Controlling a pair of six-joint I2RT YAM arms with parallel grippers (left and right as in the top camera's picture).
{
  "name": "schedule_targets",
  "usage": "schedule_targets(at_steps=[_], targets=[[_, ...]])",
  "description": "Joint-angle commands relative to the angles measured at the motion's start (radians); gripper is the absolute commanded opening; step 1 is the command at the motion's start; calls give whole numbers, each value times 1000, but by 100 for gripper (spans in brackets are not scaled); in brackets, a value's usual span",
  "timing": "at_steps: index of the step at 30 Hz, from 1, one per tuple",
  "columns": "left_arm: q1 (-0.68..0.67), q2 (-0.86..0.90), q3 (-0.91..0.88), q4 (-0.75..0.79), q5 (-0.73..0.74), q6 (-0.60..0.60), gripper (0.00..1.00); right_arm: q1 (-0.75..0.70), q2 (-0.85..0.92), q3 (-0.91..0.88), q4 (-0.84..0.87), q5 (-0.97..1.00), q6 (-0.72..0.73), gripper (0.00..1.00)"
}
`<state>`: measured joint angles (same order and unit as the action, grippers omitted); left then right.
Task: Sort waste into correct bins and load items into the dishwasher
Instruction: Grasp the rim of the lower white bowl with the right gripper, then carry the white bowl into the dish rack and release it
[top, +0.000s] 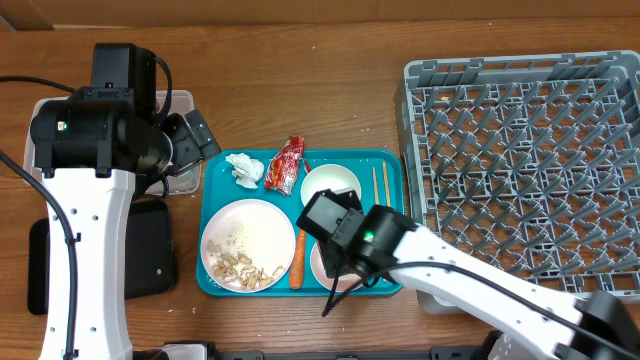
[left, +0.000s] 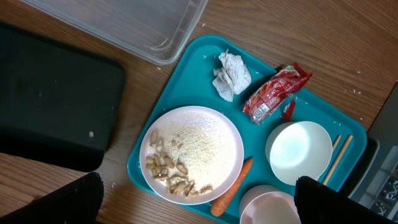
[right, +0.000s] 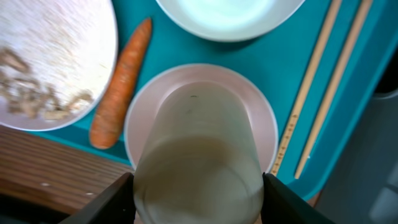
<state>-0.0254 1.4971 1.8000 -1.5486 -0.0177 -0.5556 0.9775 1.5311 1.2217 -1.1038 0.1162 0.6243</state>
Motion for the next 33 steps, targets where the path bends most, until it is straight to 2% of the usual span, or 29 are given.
schedule_targets(at_steps=[1,7,11,16,24,26,30,33], targets=[[5,8,14,2,11,-6,100,-32,-108,81,-37,76,10,52],[5,8,14,2,11,-6,100,-156,-258,153,-182,159,65,52],[5,8,14,2,11,-6,100,-331,-378,172,-290,226,87,52],[5,8,14,2,11,-6,100,-603,-463,172,-389,278,30,56],[5,8,14,2,11,-6,100,-970,-425,135,-352,283,-112,57],[5,8,14,2,11,-6,100,-1036,-397,123,-325,282,-143,57],[5,8,14,2,11,-6,100,-1143,-313,121,-286,132,-229,61],[5,8,14,2,11,-6,100,-1199,-238,121,-285,107,-232,61]])
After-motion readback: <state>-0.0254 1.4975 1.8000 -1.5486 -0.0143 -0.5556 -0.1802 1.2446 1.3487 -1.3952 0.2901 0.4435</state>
